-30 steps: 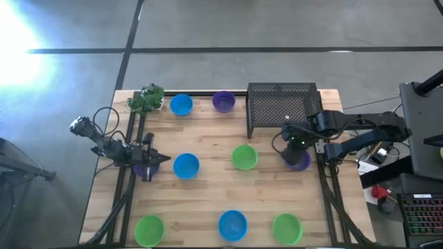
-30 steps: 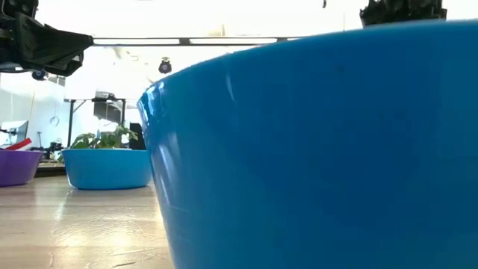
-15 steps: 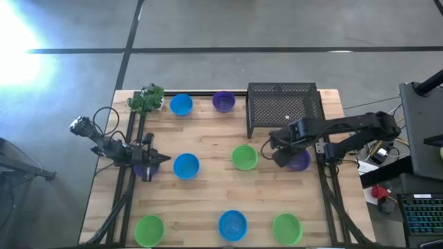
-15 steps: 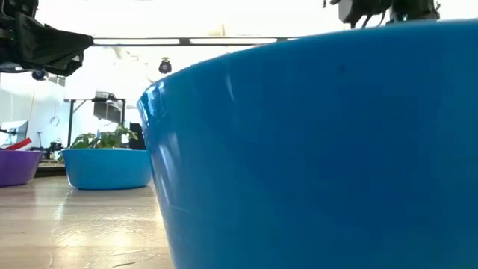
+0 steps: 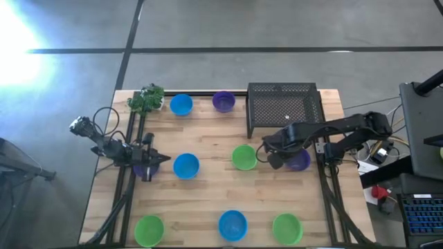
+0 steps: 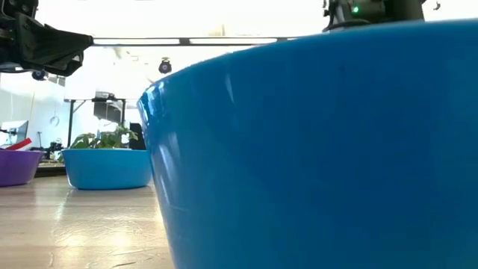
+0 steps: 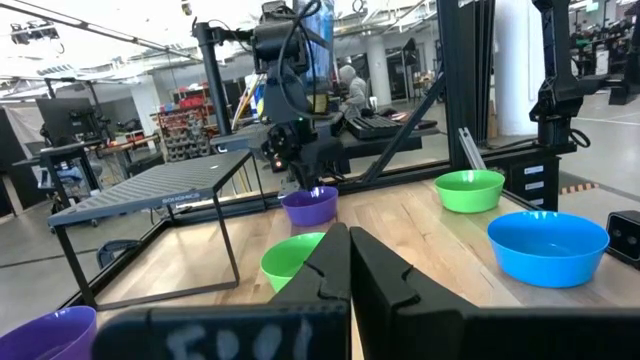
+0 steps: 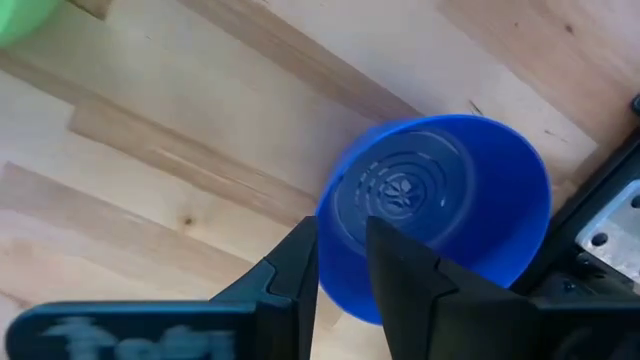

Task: Pick & Place Mini bowls
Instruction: Put the right purple bowl on the shelf

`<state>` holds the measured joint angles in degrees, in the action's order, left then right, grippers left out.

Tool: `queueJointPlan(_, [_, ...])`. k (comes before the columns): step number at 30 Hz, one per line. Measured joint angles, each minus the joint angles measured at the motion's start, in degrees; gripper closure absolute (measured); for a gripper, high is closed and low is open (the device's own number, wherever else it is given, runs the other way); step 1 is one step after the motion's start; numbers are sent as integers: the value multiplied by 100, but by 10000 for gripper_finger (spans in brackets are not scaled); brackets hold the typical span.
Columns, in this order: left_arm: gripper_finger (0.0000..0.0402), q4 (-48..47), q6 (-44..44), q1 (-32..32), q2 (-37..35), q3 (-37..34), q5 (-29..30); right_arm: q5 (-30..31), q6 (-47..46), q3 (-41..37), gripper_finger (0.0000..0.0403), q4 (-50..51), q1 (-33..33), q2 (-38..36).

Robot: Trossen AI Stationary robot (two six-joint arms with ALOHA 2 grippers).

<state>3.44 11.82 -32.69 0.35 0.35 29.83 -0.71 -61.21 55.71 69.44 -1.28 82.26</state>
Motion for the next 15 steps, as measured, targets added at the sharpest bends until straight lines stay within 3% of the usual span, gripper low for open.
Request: queueJointPlan(15, [402,-1,-1,0,1,0,0,-188,-334,-271,316,-325,-151,84])
